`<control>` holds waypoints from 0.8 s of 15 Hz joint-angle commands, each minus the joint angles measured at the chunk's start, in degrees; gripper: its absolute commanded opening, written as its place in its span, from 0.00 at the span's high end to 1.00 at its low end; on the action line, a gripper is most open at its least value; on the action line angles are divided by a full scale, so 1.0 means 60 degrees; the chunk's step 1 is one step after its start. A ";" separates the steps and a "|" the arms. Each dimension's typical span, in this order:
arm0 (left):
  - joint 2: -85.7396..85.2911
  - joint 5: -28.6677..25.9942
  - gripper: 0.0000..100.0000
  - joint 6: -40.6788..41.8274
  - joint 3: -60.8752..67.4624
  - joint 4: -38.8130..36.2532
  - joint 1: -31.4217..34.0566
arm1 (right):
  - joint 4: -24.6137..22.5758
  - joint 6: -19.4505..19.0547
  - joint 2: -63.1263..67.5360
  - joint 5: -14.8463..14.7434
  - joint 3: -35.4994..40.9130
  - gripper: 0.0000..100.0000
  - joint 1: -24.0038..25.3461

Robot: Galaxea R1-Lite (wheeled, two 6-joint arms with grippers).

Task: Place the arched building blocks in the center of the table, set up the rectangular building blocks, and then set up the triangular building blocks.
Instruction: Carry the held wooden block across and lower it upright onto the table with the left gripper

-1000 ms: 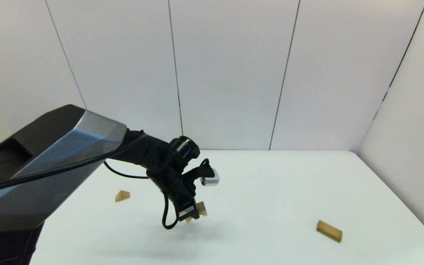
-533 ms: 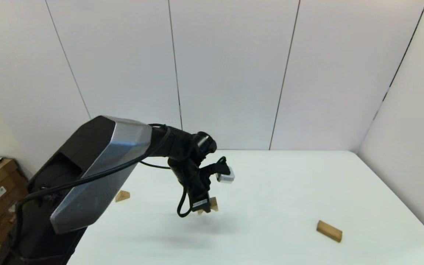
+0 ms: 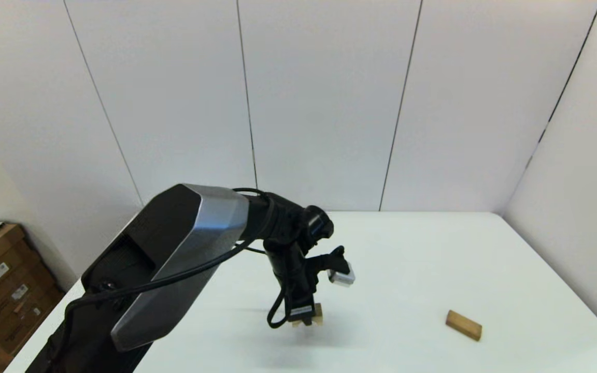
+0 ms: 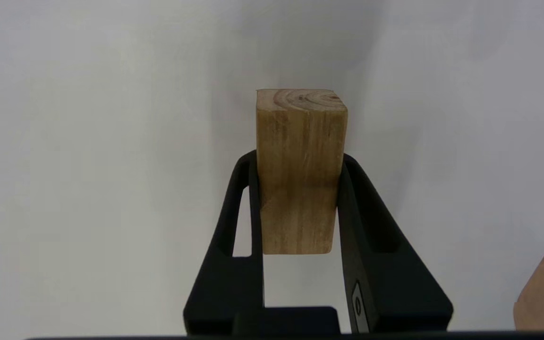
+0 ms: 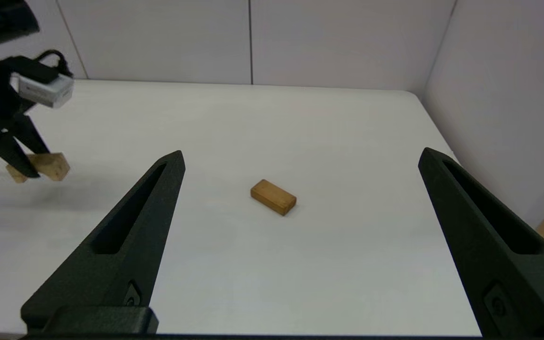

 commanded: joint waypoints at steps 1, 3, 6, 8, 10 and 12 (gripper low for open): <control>0.0168 -0.0008 1.00 0.0031 -0.0003 -0.0200 -0.0209 | -0.0014 -0.0003 0.0012 0.0012 0.0000 0.00 0.0003; 0.0256 -0.0008 1.00 0.0031 -0.0003 -0.0375 -0.0268 | -0.0014 -0.0003 0.0012 -0.0003 0.0000 0.00 0.0003; 0.0417 -0.0008 1.00 0.0060 -0.0003 -0.0375 -0.0268 | 0.0001 -0.0003 0.0012 -0.0003 0.0000 0.00 0.0003; 0.0447 -0.0037 1.00 0.0060 -0.0003 -0.0434 -0.0268 | 0.0001 -0.0018 -0.0002 0.0012 0.0000 0.00 0.0003; 0.0491 -0.0052 1.00 0.0045 -0.0003 -0.0581 -0.0268 | -0.0014 -0.0003 0.0012 -0.0003 0.0000 0.00 0.0003; 0.0505 -0.0052 1.00 0.0031 -0.0003 -0.0566 -0.0268 | -0.0014 -0.0003 -0.0002 -0.0003 0.0000 0.00 0.0003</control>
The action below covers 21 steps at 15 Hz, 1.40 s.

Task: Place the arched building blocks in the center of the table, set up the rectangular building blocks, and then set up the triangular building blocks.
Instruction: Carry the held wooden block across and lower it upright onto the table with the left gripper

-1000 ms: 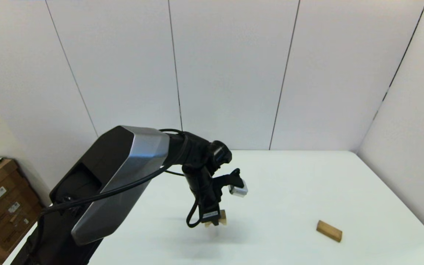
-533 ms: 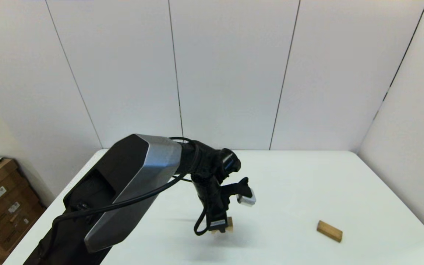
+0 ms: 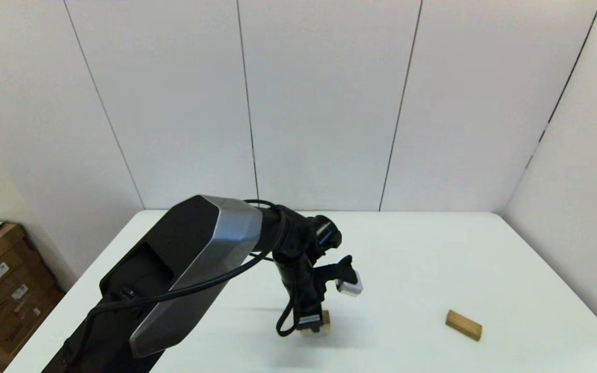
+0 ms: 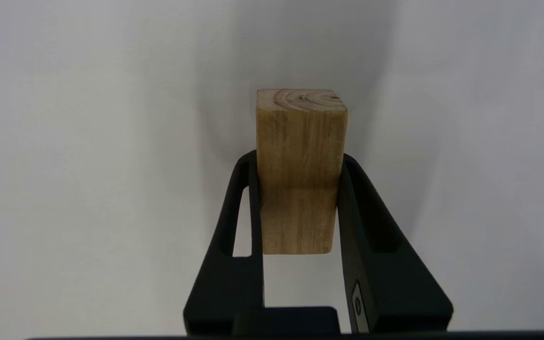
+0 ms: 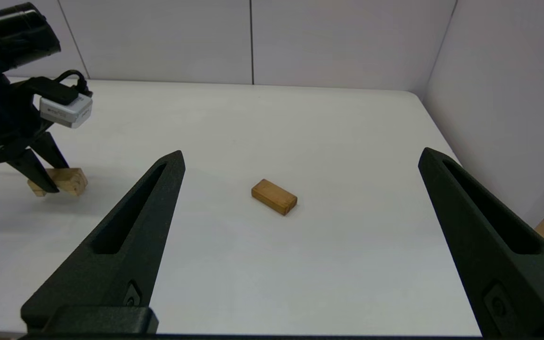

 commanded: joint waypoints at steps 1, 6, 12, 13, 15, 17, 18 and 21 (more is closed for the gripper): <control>0.0050 -0.0017 1.00 0.0031 -0.0001 0.0052 -0.0004 | -0.0003 -0.0003 0.0012 -0.0001 0.0000 0.00 0.0003; 0.0065 -0.0017 1.00 0.0148 0.0014 0.0081 -0.0004 | -0.0003 -0.0003 0.0012 0.0014 0.0000 0.00 0.0003; 0.0036 -0.0017 1.00 0.0250 0.0116 0.0096 -0.0004 | -0.0003 -0.0003 -0.0002 0.0014 0.0000 0.00 0.0003; 0.0036 -0.0017 1.00 0.0309 0.0131 0.0110 0.0011 | -0.0018 -0.0003 0.0012 0.0014 0.0015 0.00 0.0003; 0.0036 -0.0017 0.00 0.0338 0.0131 0.0110 0.0011 | -0.0003 -0.0003 0.0012 0.0014 0.0000 0.00 0.0003; 0.0036 -0.0017 0.00 0.0324 0.0116 0.0096 0.0011 | -0.0003 -0.0003 0.0012 0.0014 0.0000 0.00 0.0003; 0.0036 -0.0017 0.00 0.0309 0.0116 0.0081 0.0011 | -0.0003 -0.0003 0.0012 0.0014 0.0000 0.00 0.0003; 0.0065 -0.0017 0.00 0.0280 0.0058 -0.0007 0.0011 | -0.0003 -0.0003 0.0012 0.0014 0.0000 0.00 0.0003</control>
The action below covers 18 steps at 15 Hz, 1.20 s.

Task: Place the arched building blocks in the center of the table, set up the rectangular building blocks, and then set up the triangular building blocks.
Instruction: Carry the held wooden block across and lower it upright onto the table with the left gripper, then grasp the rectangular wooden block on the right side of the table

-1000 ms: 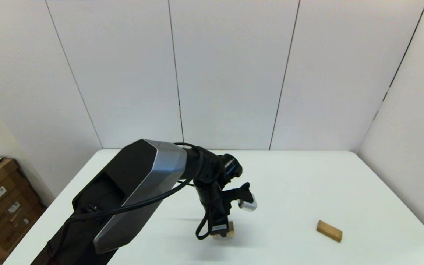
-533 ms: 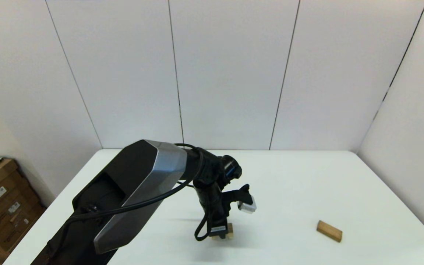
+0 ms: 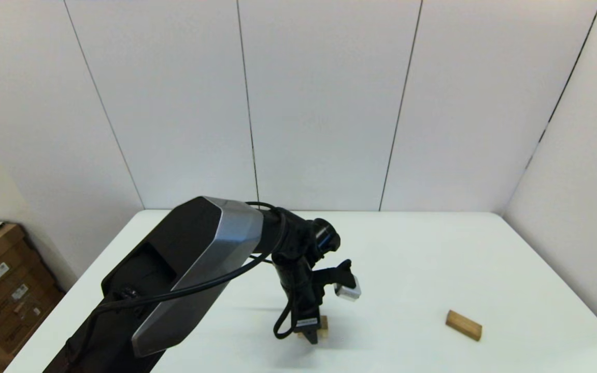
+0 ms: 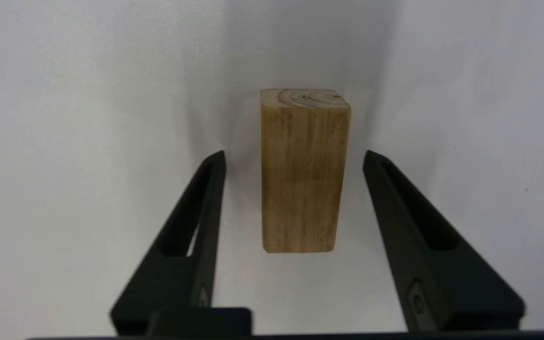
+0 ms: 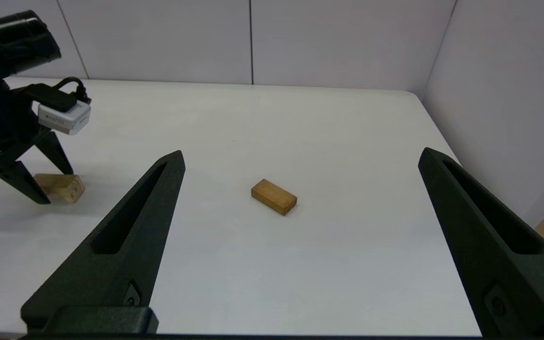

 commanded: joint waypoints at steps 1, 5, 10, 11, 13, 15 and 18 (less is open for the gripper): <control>-0.0049 -0.0026 0.00 -0.0004 -0.0108 -0.0397 0.0059 | -0.0003 -0.0003 0.0012 0.0012 0.0000 0.00 0.0007; -0.2085 -0.0465 0.00 -0.0297 -0.0094 -0.0514 0.0645 | -0.0003 -0.0003 0.0012 -0.0003 0.0000 0.00 0.0007; -0.7051 -0.0436 0.00 -0.1205 0.0434 0.1859 0.1305 | -0.0018 -0.0003 0.0012 -0.0003 0.0000 0.00 0.0007; -0.8266 -0.0451 0.00 -0.1439 0.0800 0.2166 0.1319 | -0.0003 -0.0003 0.0012 -0.0003 0.0000 0.00 0.0007; -1.0639 -0.0436 0.00 -0.1835 0.1635 0.2284 0.1305 | -0.0003 -0.0003 0.0012 0.0012 0.0000 0.00 0.0007; -1.3261 -0.0436 0.00 -0.2215 0.2778 0.2298 0.1934 | -0.0003 -0.0003 0.0012 -0.0003 0.0015 0.00 0.0007; -1.6528 -0.0392 0.00 -0.2582 0.4887 0.1976 0.4322 | -0.0003 -0.0003 0.0012 0.0012 0.0000 0.00 0.0007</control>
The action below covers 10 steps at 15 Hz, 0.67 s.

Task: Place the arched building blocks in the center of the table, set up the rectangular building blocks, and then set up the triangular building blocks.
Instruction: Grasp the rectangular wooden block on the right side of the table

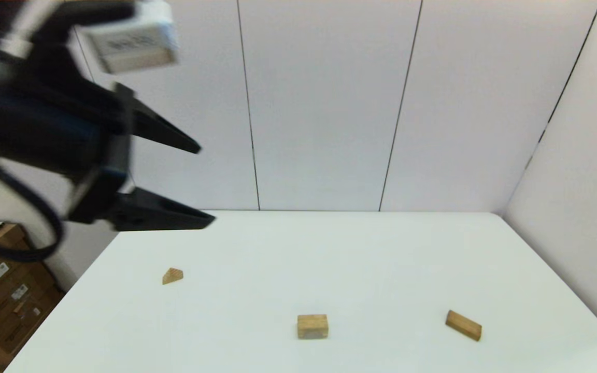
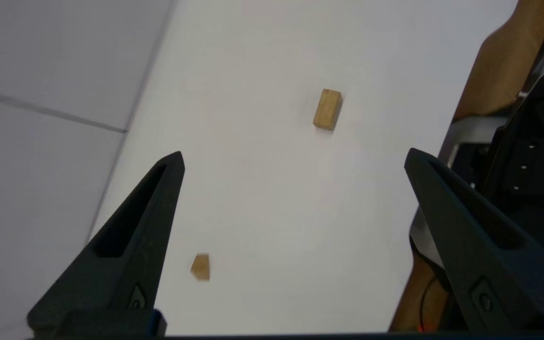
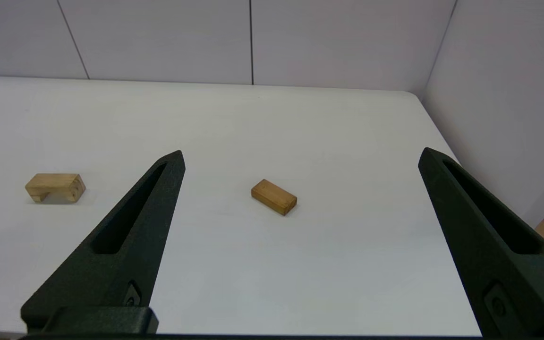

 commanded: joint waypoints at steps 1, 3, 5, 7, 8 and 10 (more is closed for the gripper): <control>-0.7324 0.0141 0.00 -0.1497 0.3909 -0.0270 0.3587 | -0.0018 -0.0003 0.0012 0.0007 0.0000 0.00 0.0003; -0.8979 0.0537 0.00 -0.2522 0.4861 -0.0885 0.3997 | -0.0003 -0.0003 0.0012 -0.0007 0.0000 0.00 0.0003; -1.0341 0.1079 0.00 -0.2639 0.5799 -0.0870 0.4056 | -0.0003 -0.0003 0.0012 -0.0007 0.0000 0.00 0.0003; -1.1689 0.1240 0.00 -0.2683 0.7191 -0.0958 0.4715 | -0.0003 -0.0003 0.0012 -0.0007 0.0000 0.00 0.0003; -1.2421 0.1240 0.00 -0.2874 0.7835 -0.0958 0.5008 | -0.0003 -0.0003 0.0012 0.0007 0.0000 0.00 0.0003; -1.3095 0.1299 0.00 -0.3299 0.8904 -0.1193 0.5213 | -0.0003 -0.0003 0.0012 -0.0007 0.0000 0.00 0.0003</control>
